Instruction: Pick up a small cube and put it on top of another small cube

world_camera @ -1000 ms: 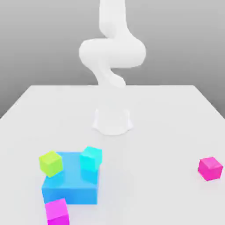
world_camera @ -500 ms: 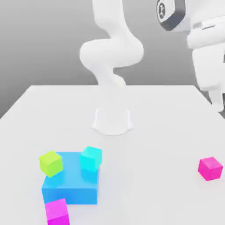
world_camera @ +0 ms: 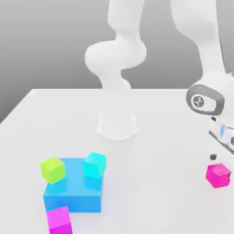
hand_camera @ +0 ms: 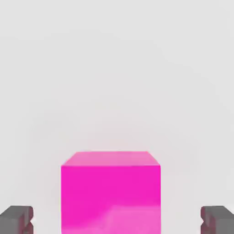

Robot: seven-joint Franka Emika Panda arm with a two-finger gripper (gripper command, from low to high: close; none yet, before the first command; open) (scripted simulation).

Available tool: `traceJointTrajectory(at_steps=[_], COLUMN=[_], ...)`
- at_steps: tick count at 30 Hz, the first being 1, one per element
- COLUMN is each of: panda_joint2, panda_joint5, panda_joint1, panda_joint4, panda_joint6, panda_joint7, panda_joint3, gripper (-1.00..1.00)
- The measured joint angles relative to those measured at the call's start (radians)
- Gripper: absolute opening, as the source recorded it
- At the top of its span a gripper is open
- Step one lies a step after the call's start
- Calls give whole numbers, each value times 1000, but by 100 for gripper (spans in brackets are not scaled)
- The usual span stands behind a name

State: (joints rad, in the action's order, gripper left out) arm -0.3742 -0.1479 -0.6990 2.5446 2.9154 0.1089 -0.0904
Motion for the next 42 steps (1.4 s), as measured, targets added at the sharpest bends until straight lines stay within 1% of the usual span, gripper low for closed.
traceJointTrajectory(at_steps=[7, 12, 13, 16, 21, 25, 32, 35, 39, 40, 42], panda_joint2=[0, 158, 191, 279, 412, 506, 633, 585, 480, 463, 463], panda_joint5=[-2, 59, 70, 72, 51, 32, -17, 15, 66, 72, 72], panda_joint1=[0, 33, 50, 144, 404, 518, 733, 741, 727, 727, 727], panda_joint4=[0, 31, 37, 52, 77, 98, 138, 154, 175, 179, 179], panda_joint6=[-2, -128, -153, -214, -307, -376, -475, -420, -297, -276, -276], panda_joint7=[-1, 45, 68, 167, 335, 469, 689, 743, 786, 791, 791], panda_joint3=[0, -47, -40, 40, 156, 254, 488, 528, 548, 550, 550], gripper=[-100, -100, -100, -100, -100, -100, -100, -100, -100, 100, 100])
